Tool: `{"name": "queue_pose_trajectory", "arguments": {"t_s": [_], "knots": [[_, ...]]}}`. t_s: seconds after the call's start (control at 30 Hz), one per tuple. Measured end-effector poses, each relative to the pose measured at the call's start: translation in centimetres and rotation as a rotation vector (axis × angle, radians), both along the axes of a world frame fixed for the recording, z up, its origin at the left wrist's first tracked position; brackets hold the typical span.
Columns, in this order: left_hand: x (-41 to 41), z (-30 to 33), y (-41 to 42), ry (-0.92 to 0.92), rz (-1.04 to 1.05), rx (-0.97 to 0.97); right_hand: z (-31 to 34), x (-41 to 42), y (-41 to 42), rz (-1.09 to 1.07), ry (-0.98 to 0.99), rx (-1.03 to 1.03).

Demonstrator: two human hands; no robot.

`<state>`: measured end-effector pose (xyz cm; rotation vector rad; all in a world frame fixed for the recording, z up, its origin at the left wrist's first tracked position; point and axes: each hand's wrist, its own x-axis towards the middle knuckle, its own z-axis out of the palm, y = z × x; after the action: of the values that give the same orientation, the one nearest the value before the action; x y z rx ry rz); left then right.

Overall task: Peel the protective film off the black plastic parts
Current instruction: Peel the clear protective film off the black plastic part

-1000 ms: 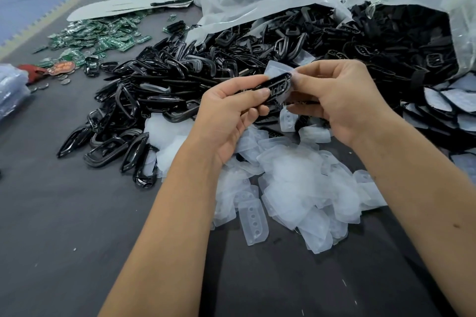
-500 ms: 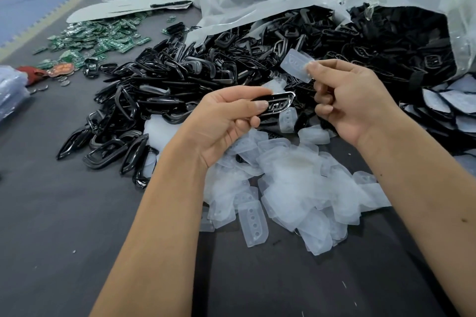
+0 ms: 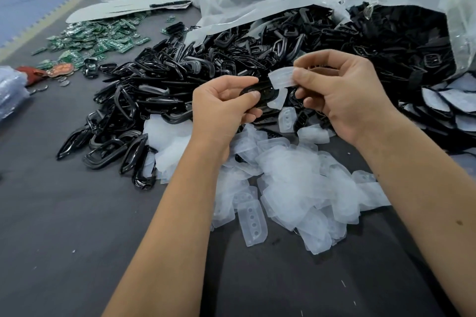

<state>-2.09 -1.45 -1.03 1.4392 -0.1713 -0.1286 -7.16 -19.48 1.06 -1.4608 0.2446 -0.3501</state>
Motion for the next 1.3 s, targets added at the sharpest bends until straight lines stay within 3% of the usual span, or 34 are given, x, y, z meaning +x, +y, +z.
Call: {"name": "queue_pose_trajectory", "arguments": {"t_s": [0.2, 0.57, 1.3], "knots": [[0.1, -0.2, -0.2, -0.03, 0.032, -0.052, -0.2, 0.0, 0.8, -0.011, -0.012, -0.157], [0.1, -0.2, -0.3, 0.001, -0.092, -0.136, -0.2, 0.0, 0.9, 0.081, -0.057, -0.165], [-0.3, 0.1, -0.4, -0.032, -0.104, -0.125, -0.9, 0.3, 1.6, -0.1, -0.009, -0.313]]}}
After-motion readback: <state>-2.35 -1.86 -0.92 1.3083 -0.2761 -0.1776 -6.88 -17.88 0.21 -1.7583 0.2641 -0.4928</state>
